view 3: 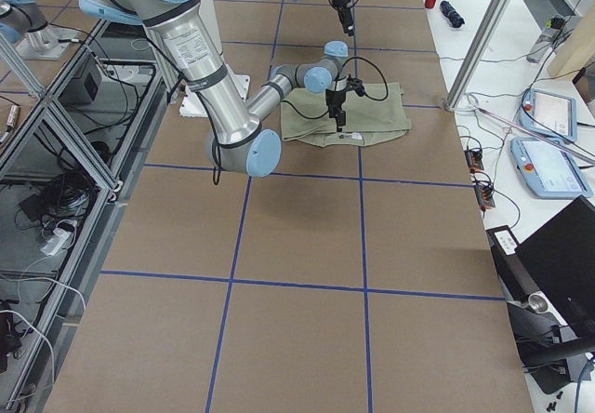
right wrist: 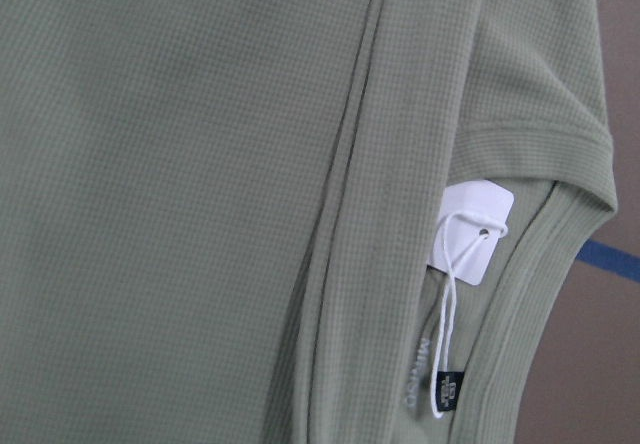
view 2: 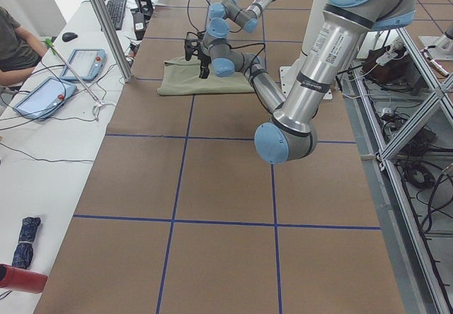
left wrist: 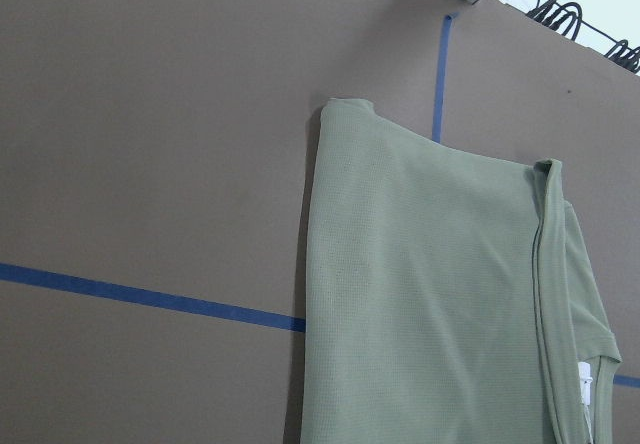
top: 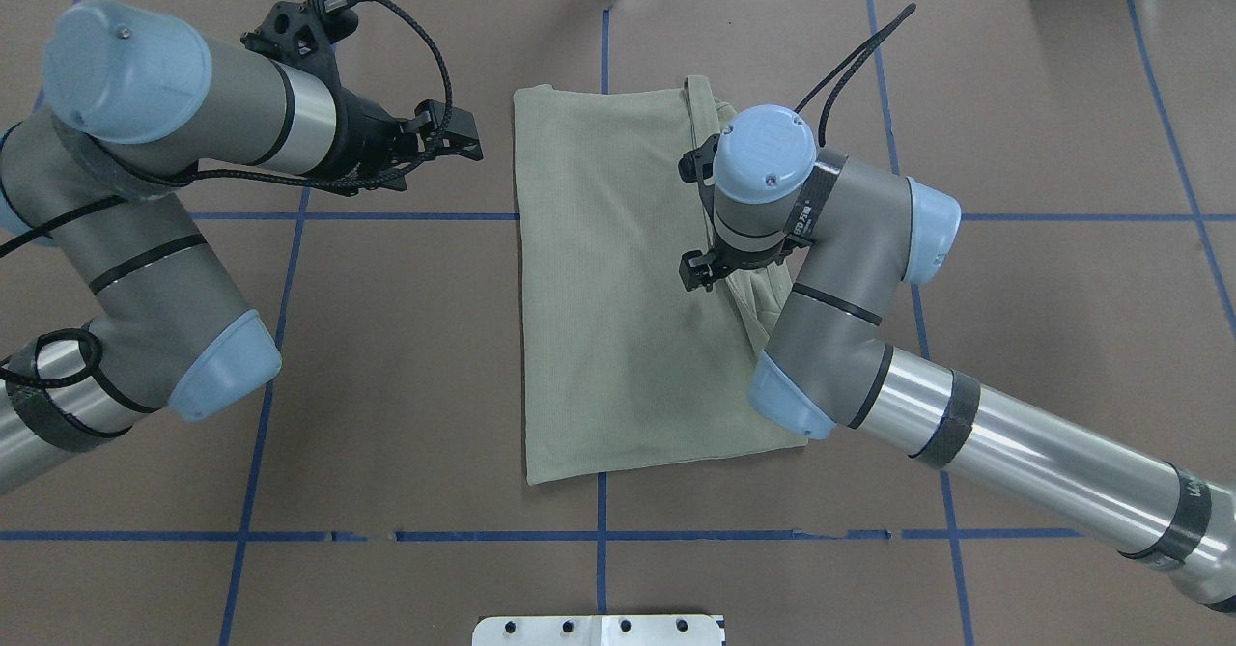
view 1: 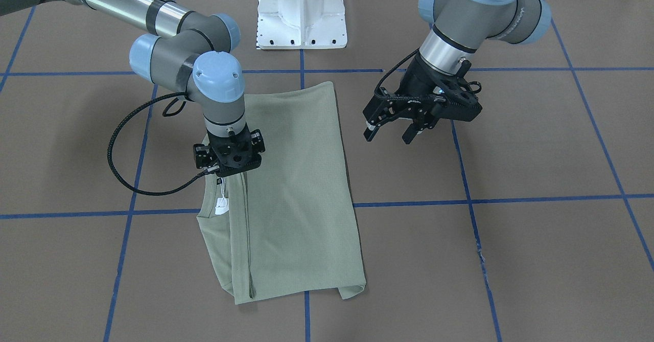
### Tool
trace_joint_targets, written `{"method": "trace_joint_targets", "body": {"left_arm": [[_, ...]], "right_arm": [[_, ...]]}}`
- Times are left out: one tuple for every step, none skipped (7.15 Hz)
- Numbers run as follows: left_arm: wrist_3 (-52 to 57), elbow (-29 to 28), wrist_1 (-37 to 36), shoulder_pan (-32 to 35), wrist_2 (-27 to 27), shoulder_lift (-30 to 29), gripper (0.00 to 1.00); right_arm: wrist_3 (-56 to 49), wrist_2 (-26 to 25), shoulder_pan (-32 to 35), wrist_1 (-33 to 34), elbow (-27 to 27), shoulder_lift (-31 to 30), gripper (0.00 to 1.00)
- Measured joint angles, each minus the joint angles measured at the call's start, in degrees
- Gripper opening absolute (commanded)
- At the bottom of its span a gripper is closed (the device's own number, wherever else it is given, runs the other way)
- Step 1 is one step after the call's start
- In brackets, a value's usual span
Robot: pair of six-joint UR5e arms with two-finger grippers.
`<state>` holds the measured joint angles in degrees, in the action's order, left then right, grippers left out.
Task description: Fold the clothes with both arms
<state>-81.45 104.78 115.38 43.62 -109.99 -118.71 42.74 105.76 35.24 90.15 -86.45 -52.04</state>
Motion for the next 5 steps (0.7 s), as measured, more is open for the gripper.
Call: {"method": "trace_joint_targets", "body": {"left_arm": [[-0.02, 0.53, -0.02, -0.01, 0.03, -0.05, 1.0], [0.01, 0.75, 0.0, -0.02, 0.02, -0.13, 1.0], [0.11, 0.82, 0.01, -0.03, -0.02, -0.22, 1.0], [0.21, 0.84, 0.02, -0.03, -0.04, -0.25, 1.0], [0.28, 0.85, 0.04, -0.03, -0.04, -0.28, 1.0]], "right_arm": [[-0.93, 0.03, 0.62, -0.14, 0.78, -0.01, 1.0], [-1.44, 0.07, 0.95, -0.25, 1.58, 0.0, 1.0], [-1.59, 0.11, 1.05, -0.3, 2.12, 0.14, 1.0], [-1.58, 0.15, 1.05, -0.32, 2.33, 0.37, 1.0], [-1.48, 0.2, 1.06, -0.32, 2.39, 0.61, 1.0]]}}
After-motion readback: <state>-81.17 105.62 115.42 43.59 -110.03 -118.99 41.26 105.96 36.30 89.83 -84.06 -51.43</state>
